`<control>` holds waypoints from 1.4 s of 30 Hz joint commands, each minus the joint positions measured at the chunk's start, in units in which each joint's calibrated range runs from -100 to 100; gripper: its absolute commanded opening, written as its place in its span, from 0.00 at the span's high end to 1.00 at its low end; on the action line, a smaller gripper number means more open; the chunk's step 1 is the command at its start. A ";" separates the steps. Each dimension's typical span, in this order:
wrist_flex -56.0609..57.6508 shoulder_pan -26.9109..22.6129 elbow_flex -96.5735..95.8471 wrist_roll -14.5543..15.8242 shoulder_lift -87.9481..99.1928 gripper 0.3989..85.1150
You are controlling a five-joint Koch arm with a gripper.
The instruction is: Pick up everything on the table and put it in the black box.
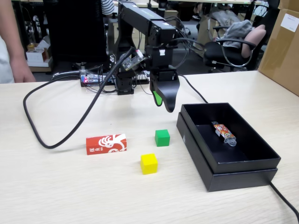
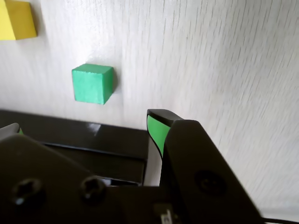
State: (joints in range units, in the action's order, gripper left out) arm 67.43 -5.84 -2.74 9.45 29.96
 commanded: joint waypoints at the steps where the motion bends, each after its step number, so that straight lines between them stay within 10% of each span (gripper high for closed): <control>1: 0.17 0.20 4.64 0.54 -0.52 0.41; 30: 0.17 0.98 17.52 0.49 -27.83 0.45; 42: 0.17 1.66 17.88 0.54 -31.39 0.62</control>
State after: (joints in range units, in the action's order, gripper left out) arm 67.35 -4.37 10.96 9.89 -2.47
